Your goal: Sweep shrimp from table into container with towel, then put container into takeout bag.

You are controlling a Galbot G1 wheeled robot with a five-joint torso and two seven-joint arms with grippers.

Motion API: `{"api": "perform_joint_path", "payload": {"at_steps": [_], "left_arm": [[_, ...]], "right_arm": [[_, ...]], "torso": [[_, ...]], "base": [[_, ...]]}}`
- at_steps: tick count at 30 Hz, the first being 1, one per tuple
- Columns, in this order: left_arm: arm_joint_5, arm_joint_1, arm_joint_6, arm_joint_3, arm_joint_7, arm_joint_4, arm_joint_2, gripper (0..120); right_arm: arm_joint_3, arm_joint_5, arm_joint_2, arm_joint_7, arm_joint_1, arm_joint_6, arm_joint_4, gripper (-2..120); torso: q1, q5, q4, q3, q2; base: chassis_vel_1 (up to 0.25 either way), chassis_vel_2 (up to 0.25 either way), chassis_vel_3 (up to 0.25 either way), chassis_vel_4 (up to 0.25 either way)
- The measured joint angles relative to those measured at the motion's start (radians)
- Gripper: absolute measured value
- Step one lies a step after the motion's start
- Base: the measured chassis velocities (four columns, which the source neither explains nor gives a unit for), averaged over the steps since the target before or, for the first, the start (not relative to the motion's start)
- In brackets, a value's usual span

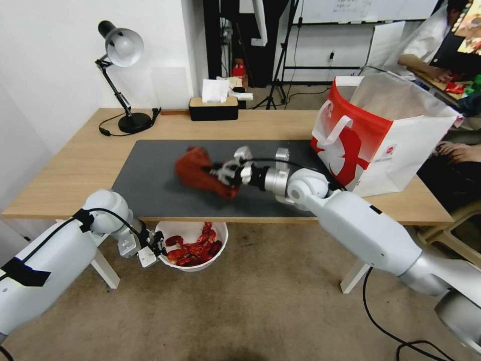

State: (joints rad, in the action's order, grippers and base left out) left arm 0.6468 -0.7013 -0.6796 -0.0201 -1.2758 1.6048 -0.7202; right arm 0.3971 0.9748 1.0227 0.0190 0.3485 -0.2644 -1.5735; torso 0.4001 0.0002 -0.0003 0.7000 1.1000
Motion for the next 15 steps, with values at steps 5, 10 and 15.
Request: {"api": "perform_joint_path", "payload": {"at_steps": [5,10,15], "left_arm": [[0.002,-0.006,0.0,-0.002,0.0,0.001,-0.003,0],[0.005,-0.009,0.0,-0.004,0.0,0.006,-0.005,0],[0.006,-0.013,0.0,-0.004,0.0,0.007,-0.005,0]], "right_arm": [[0.0,0.084,0.012,-0.402,0.017,-0.138,-0.078,7],[-0.008,0.118,0.049,-0.691,0.028,-0.174,-0.07,19],[-0.017,0.114,0.055,-0.741,0.036,-0.184,-0.065,36]], "torso": [[0.0,-0.0002,0.0004,0.0,0.0],[0.0,-0.0001,0.0004,0.0,0.0],[0.0,-0.0002,0.0003,0.0,0.0]], "base": [[0.0,0.0,0.0,0.0],[0.0,0.0,0.0,0.0],[0.0,0.0,0.0,0.0]]}}
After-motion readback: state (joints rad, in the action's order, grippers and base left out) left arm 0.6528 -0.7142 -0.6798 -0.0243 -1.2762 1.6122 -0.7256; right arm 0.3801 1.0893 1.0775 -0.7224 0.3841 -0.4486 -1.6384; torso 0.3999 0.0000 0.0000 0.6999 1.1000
